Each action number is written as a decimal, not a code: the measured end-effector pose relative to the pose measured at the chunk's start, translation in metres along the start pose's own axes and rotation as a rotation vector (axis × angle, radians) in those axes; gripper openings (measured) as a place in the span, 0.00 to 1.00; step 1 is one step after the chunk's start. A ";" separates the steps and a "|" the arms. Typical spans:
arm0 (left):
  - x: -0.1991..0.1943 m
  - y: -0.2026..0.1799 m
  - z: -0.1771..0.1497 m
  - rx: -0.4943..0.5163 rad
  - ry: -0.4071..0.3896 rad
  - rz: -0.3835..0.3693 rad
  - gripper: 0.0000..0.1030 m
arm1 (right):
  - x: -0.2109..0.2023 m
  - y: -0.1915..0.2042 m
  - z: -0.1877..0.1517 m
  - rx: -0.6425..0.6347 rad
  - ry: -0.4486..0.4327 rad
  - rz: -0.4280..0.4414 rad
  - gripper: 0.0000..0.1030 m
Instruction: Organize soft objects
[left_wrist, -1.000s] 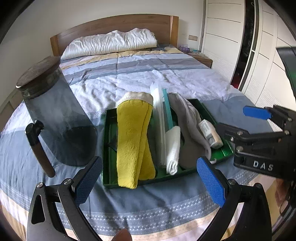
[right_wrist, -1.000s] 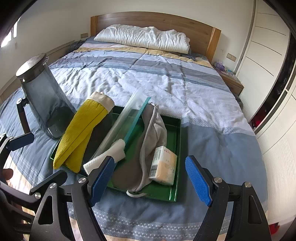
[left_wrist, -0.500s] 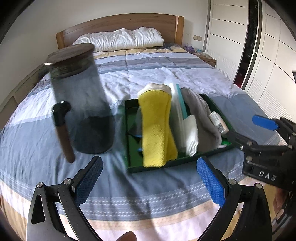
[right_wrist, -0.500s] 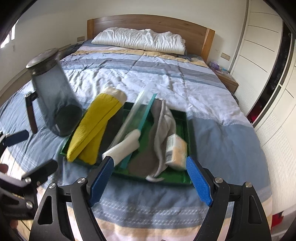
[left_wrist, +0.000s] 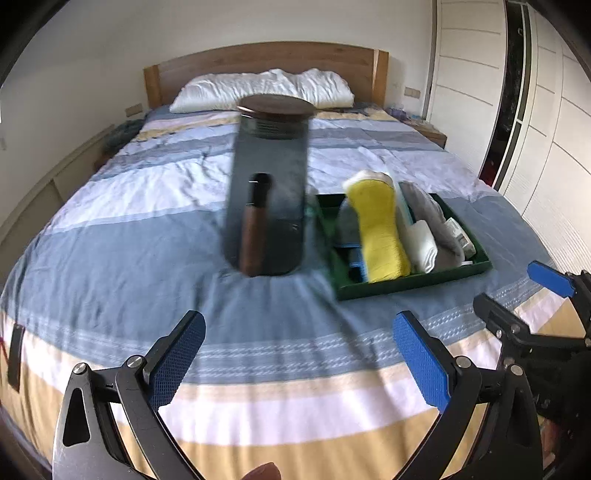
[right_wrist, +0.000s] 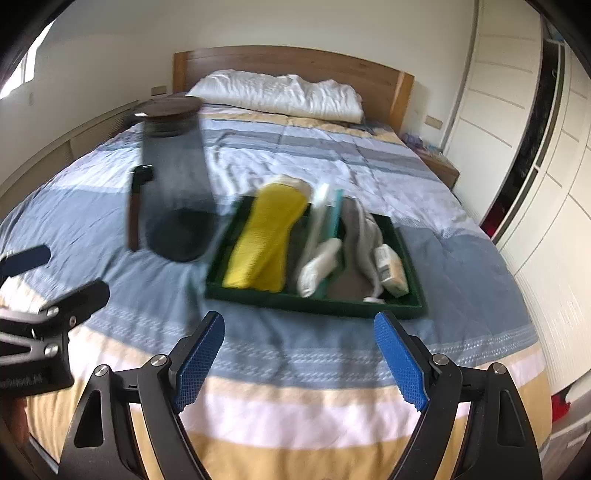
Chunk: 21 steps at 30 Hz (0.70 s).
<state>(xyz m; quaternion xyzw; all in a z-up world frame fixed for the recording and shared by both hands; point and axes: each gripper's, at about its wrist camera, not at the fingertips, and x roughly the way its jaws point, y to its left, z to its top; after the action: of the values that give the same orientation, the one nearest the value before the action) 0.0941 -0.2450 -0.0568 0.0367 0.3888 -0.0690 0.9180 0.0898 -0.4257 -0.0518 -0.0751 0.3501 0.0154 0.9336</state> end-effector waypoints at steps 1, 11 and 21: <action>-0.005 0.006 -0.002 -0.001 -0.005 0.000 0.97 | -0.006 0.007 -0.002 -0.007 -0.003 0.002 0.82; -0.073 0.064 -0.032 -0.029 -0.085 0.010 0.97 | -0.085 0.071 -0.027 -0.074 -0.053 0.017 0.82; -0.103 0.085 -0.059 -0.046 -0.097 0.031 0.97 | -0.146 0.100 -0.057 -0.024 -0.130 0.009 0.88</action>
<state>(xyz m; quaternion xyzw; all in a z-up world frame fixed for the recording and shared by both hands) -0.0057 -0.1441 -0.0221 0.0184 0.3446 -0.0475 0.9374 -0.0659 -0.3323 -0.0111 -0.0835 0.2887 0.0287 0.9533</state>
